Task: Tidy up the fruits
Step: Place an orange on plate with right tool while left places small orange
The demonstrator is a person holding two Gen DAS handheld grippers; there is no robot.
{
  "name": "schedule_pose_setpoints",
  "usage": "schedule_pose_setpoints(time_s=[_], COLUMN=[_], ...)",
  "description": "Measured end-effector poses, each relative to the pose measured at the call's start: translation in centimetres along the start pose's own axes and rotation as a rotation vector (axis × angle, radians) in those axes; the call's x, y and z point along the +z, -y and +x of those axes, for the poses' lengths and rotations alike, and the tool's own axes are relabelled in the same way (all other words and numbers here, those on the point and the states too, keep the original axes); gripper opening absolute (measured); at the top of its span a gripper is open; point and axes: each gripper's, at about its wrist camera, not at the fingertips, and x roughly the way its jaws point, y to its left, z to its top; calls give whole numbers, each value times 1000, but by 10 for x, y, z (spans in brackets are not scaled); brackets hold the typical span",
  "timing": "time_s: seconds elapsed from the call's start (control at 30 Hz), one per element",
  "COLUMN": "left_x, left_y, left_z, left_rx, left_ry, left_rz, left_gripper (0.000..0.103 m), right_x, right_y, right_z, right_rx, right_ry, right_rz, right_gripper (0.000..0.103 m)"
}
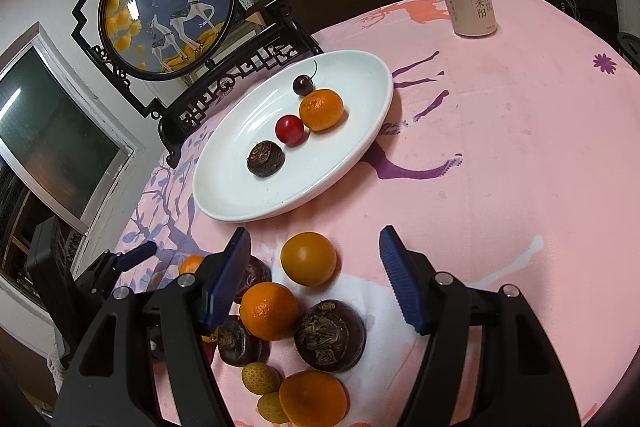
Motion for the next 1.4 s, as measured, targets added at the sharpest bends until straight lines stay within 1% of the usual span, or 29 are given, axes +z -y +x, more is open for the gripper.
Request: schedule_pose_setpoints(time_s=[0.07,0.17,0.2,0.23,0.27,0.3,0.33,0.4,0.6,0.63,0.7,0.77,0.8,0.83,0.9,0.93,1.0,1.1,1.17,1.27,1.3,1.37,1.4], left_x=[0,0,0,1,1,2,1,1,1,1,1,2,1,0,0,0,1,3,8,27,38,57,66], left_y=[-2,-12,-14,-17,-18,-19,-20,-22,-23,-24,-26,-31,-32,-32,-25,-22,-22,-32,-41,-42,-42,-42,-40], left_z=[0,7,8,10,11,12,14,16,14,14,14,14,16,17,15,14,12,3,-8,-16,-14,-6,1], left_rx=[-13,-73,-91,-116,-128,-142,-159,-223,-230,-225,-204,-187,-183,-180,-159,-171,-166,-146,-164,-134,-122,-118,-117], left_ry=[-1,-26,-31,-35,-38,-43,-50,-66,-80,-81,-80,-76,-82,-84,-75,-74,-64,-23,17,60,67,63,61], left_rz=[-9,-66,-81,-100,-111,-122,-129,-155,-159,-159,-158,-173,-181,-177,-145,-134,-131,-171,-206,-200,-199,-206,-208], left_gripper=[96,94,87,77,71,56,46,38,38,38,38,38,38,38,38,38,38,38,38,38,38,38,38], right_x=[-1,-2,-3,-4,-4,-4,-4,-4,-3,-4,-6,-7,-7,-8,-9,-10,-11,-10,-8,3,7,23,29], right_y=[-2,-5,-6,-7,-8,-9,-10,-12,-12,-11,-9,-9,-8,-7,-7,-7,-7,-8,-12,-22,-26,-38,-40], right_z=[1,4,5,7,8,11,12,15,31,35,41,42,43,44,43,42,38,27,14,0,-1,3,7], right_rx=[-2,-5,-6,-1,9,20,24,26,4,-4,-17,-24,-12,0,0,2,8,19,32,32,24,-10,-10], right_ry=[-3,-5,-6,-12,-18,-25,-27,-31,-78,-92,-117,-112,-121,-126,-122,-121,-116,-88,-47,25,42,65,67], right_rz=[-10,-24,-27,-29,-27,-22,-18,-18,-10,-9,-11,-23,-16,-4,-9,-10,-10,-14,-25,-50,-62,-96,-94], right_gripper=[67,67,67,67,67,67,67,67,67,65,60,43,38,37,37,37,37,37,37,37,37,37,37])
